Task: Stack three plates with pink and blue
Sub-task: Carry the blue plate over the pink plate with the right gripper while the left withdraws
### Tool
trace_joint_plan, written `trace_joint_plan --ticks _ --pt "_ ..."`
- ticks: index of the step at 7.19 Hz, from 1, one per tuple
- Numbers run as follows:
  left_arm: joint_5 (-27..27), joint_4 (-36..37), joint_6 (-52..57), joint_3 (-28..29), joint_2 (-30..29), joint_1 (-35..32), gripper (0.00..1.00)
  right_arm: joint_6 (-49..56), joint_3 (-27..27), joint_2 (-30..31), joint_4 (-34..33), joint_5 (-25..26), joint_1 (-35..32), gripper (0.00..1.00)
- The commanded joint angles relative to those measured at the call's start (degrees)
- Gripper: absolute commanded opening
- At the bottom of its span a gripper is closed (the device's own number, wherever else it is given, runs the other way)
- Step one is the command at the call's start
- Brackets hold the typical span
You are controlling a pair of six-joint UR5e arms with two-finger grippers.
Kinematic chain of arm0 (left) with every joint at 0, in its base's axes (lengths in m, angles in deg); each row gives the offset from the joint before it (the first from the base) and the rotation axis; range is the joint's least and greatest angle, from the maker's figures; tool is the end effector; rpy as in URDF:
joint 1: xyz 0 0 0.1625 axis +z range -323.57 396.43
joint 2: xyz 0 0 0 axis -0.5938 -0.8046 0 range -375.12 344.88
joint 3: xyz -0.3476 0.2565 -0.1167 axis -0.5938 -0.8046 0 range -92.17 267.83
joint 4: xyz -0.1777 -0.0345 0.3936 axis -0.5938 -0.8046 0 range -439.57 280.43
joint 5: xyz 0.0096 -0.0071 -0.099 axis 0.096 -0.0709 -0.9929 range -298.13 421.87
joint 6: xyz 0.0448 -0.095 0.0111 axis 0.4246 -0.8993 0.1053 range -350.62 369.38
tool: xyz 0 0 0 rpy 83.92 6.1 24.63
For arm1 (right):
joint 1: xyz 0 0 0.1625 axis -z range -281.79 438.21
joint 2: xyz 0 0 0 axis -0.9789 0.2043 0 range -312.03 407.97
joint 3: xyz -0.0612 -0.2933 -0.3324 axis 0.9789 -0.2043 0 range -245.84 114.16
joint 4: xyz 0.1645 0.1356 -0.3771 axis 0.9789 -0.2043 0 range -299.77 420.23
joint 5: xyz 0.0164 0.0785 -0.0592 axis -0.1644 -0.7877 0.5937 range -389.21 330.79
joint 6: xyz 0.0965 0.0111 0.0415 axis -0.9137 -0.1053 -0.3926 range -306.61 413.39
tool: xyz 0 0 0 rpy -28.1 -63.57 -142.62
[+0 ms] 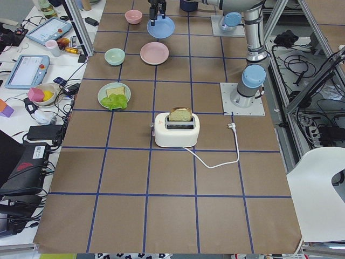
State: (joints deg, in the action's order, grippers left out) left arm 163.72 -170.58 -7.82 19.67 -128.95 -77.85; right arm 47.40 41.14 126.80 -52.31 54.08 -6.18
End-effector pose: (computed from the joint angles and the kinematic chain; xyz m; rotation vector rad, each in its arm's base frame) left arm -0.3842 -0.5803 0.4491 0.1890 2.9235 -0.0356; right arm 0.0923 -0.5507 0.2930 0.3138 3.0049 0.1485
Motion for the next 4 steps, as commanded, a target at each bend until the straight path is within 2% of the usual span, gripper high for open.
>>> trace_joint_plan --ticks 1,3,4 --pt "-0.2 -6.0 6.0 0.0 5.3 5.3 1.00 -7.8 -2.8 -0.9 -0.7 2.3 -6.6 0.00" --pt "-0.2 -10.8 11.9 -0.2 9.8 9.5 1.00 -17.2 -4.8 -4.1 -1.3 2.1 -12.1 0.00" --pt "-0.8 -12.9 13.9 -0.6 11.7 11.5 1.00 -18.8 -5.0 -6.3 -3.8 1.3 -14.9 0.00"
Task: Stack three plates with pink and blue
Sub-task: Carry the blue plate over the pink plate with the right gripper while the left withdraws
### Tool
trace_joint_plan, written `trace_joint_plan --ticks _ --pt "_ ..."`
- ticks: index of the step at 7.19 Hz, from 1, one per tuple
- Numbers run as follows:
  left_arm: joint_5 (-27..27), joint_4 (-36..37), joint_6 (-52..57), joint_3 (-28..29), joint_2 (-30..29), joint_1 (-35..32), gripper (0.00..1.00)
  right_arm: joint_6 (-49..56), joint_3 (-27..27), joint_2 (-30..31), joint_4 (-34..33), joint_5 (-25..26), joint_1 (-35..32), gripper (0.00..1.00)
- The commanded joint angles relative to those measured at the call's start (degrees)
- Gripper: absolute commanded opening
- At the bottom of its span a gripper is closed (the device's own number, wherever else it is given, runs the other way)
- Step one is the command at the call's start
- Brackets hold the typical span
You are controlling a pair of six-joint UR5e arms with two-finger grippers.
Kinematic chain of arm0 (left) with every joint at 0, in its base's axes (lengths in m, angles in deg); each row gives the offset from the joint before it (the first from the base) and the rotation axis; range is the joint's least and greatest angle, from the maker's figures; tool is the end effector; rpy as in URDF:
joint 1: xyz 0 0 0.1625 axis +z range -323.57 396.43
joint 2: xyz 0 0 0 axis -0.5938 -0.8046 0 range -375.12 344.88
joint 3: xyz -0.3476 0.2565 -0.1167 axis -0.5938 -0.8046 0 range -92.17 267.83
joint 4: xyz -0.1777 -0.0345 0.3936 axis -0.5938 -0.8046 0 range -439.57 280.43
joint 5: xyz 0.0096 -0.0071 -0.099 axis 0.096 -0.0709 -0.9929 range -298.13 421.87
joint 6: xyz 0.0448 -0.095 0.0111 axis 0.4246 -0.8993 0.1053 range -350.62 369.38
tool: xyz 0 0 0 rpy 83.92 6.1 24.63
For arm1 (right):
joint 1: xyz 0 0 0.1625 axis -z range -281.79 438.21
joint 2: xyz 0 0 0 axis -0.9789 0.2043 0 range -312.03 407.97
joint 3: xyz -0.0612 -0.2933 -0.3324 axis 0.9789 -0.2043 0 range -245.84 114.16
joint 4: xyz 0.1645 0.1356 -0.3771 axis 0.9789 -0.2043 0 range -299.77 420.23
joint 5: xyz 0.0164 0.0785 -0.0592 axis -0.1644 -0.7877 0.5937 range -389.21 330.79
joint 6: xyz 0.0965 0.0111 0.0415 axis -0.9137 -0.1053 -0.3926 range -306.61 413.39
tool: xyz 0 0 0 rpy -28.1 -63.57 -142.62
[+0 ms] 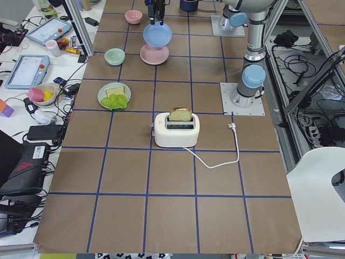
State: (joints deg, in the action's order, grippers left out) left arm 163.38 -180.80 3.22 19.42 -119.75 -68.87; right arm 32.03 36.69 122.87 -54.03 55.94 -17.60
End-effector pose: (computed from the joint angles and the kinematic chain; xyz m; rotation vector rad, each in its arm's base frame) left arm -0.2702 -0.5626 0.5348 0.2446 2.9199 0.0526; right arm 0.1998 -0.5577 0.2926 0.4190 3.0421 0.1183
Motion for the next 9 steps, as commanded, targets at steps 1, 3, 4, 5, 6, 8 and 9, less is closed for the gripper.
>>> trace_joint_plan --ticks 1,3,4,5,6,8,9 --pt "-0.6 -3.0 5.5 -0.5 4.0 4.1 0.96 -5.5 -1.4 -3.5 -3.8 -0.4 -4.5 0.00" --pt "-1.1 -4.2 6.2 -3.2 7.0 5.5 0.96 -7.1 -2.2 -4.6 -4.0 -0.5 -5.4 0.00" --pt "-3.0 -3.7 6.7 -5.9 8.6 6.1 0.94 -8.9 -2.2 -5.5 -5.1 -0.4 -6.0 0.00" --pt "-4.6 -3.4 7.9 -8.6 10.6 7.6 0.94 -9.0 -2.4 -5.7 -5.6 -0.5 -6.3 0.00" --pt "-4.7 -2.7 9.0 -11.2 12.2 8.6 0.94 -9.0 -2.3 -5.7 -5.5 -0.7 -6.4 0.00" --pt "-4.9 2.1 9.0 -19.0 16.3 8.8 0.92 -9.1 -2.3 -5.9 -5.5 -3.7 -6.6 0.10" --pt "-6.0 7.5 8.8 -23.9 18.7 8.8 0.94 -9.1 -2.3 -6.1 -5.7 -2.7 -6.6 0.34"
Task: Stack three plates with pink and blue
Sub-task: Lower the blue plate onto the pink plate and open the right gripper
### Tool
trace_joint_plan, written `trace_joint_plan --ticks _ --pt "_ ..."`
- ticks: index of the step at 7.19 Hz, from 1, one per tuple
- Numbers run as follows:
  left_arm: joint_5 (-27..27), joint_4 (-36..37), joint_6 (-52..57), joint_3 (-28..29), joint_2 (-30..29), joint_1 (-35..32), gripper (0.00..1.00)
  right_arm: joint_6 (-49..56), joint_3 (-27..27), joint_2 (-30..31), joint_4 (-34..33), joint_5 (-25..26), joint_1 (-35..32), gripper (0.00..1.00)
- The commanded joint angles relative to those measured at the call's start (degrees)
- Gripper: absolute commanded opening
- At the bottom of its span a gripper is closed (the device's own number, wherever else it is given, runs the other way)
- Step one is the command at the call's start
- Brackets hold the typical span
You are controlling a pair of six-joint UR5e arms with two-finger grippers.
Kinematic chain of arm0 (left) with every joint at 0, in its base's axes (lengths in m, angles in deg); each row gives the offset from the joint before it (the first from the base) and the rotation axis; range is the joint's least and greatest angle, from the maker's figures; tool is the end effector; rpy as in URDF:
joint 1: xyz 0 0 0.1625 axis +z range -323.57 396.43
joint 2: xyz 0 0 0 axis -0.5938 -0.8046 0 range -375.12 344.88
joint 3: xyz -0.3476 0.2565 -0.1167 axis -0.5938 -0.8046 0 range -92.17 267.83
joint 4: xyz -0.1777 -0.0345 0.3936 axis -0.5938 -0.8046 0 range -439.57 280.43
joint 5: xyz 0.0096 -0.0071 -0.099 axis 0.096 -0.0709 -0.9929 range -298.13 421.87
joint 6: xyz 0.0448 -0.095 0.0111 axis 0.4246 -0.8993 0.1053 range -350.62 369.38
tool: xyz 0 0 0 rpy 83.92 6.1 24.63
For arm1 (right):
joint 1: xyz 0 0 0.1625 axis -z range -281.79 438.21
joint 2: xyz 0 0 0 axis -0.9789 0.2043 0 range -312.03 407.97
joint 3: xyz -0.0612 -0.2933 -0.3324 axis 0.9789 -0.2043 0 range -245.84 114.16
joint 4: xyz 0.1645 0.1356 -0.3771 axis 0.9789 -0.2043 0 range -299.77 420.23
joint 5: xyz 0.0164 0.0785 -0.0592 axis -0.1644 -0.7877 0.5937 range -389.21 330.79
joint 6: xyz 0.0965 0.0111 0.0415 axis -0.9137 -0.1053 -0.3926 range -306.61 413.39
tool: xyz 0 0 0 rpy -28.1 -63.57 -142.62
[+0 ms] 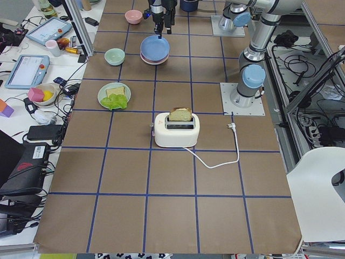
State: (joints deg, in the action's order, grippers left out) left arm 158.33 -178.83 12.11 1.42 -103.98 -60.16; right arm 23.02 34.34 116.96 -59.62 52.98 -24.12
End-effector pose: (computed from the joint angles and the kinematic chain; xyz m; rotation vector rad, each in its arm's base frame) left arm -0.1772 -0.4759 0.5314 0.2526 3.0137 0.1141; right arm 0.2746 -0.5646 0.2599 0.4759 2.9835 0.1079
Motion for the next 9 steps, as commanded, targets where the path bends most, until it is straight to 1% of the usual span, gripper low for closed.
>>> trace_joint_plan --ticks 1,2,3,4,5,6,7,8,9 --pt "-0.9 8.9 0.3 -9.4 5.2 0.1 0.95 0.6 -0.2 -0.2 -0.4 0.5 0.0 0.65" --pt "-1.3 8.6 0.3 -10.8 7.2 0.1 0.98 1.1 -0.2 -0.3 -0.6 3.2 0.2 0.73" --pt "-1.9 8.6 0.4 -11.0 8.1 0.4 1.00 1.2 -0.2 -0.3 -1.9 4.3 0.6 0.81" --pt "-1.9 8.4 0.7 -10.9 8.4 1.4 1.00 3.7 -1.5 -0.1 -2.1 4.7 1.7 0.91" --pt "-1.9 7.2 1.2 -10.7 8.4 2.3 1.00 10.1 -5.1 0.4 -0.6 7.7 4.0 1.00" --pt "-1.9 7.1 1.2 -10.3 8.2 2.9 1.00 15.0 -8.8 0.7 5.4 7.8 5.7 1.00" --pt "-2.0 7.1 1.3 -10.0 7.4 3.0 1.00 17.9 -12.6 1.8 11.8 8.2 5.9 1.00" --pt "-2.1 7.2 1.3 -9.3 6.9 3.6 1.00 23.4 -12.9 5.3 17.8 8.6 6.2 1.00" --pt "-2.3 7.1 1.5 -8.6 6.6 5.2 1.00 29.9 -12.9 9.0 19.3 8.4 7.6 1.00"
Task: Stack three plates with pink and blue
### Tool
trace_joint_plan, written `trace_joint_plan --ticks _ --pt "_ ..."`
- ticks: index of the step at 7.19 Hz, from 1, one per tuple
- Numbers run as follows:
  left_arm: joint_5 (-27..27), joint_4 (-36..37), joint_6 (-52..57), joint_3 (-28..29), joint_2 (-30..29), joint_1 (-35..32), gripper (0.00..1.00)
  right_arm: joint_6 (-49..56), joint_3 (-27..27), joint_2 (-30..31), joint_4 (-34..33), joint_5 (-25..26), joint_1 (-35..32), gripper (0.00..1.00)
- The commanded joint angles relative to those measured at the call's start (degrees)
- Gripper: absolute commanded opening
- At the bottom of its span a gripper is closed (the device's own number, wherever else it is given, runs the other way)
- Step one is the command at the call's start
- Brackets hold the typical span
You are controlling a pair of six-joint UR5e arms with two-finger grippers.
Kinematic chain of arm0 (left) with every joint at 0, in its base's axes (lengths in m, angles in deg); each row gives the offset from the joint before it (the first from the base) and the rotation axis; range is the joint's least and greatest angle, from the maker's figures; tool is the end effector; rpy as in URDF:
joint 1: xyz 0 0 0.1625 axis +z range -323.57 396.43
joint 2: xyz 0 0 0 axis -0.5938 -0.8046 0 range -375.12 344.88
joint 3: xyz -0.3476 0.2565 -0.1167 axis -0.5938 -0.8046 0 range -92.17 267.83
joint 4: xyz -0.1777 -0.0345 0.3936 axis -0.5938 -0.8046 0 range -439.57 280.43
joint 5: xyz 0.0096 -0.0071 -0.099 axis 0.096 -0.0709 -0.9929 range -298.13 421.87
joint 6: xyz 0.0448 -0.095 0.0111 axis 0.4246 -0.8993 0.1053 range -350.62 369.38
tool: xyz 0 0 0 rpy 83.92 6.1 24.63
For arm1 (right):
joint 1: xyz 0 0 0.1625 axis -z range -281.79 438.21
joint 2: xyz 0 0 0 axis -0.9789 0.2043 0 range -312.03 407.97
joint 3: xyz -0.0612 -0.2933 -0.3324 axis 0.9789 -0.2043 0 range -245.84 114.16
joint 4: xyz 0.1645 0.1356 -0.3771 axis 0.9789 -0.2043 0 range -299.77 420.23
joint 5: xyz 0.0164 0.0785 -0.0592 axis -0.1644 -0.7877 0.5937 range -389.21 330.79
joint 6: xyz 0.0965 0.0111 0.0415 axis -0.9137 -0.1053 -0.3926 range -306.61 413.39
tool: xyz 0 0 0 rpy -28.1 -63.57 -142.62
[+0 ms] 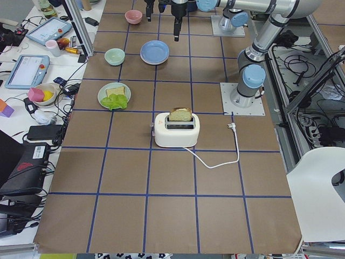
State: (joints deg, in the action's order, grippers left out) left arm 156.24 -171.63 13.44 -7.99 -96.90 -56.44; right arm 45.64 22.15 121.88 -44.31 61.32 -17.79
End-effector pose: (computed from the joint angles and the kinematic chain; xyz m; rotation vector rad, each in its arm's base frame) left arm -0.1475 -0.4414 0.5179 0.1851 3.0598 -0.0076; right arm 0.1969 -0.6070 0.3875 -0.0477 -3.1330 0.0143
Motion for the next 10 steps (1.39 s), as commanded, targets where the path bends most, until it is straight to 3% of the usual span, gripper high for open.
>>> trace_joint_plan --ticks 1,2,4,7,10 --pt "-2.2 -0.1 0.5 0.8 -0.5 2.2 1.00 10.9 -0.7 8.1 7.0 -0.6 3.7 1.00" --pt "-2.4 -0.1 0.5 0.5 -0.6 2.2 1.00 16.5 -0.7 11.1 9.4 -0.5 5.5 1.00" --pt "-2.2 -0.1 0.5 0.5 -0.7 2.2 1.00 14.9 -0.8 15.8 14.0 -0.7 5.8 1.00" --pt "-1.7 -0.1 0.6 0.8 -1.6 2.0 1.00 4.4 -1.6 15.9 15.5 -0.8 5.7 1.00" --pt "-1.6 -0.1 0.8 2.2 -2.5 1.8 1.00 5.1 -0.8 15.7 15.4 -0.3 5.8 1.00"
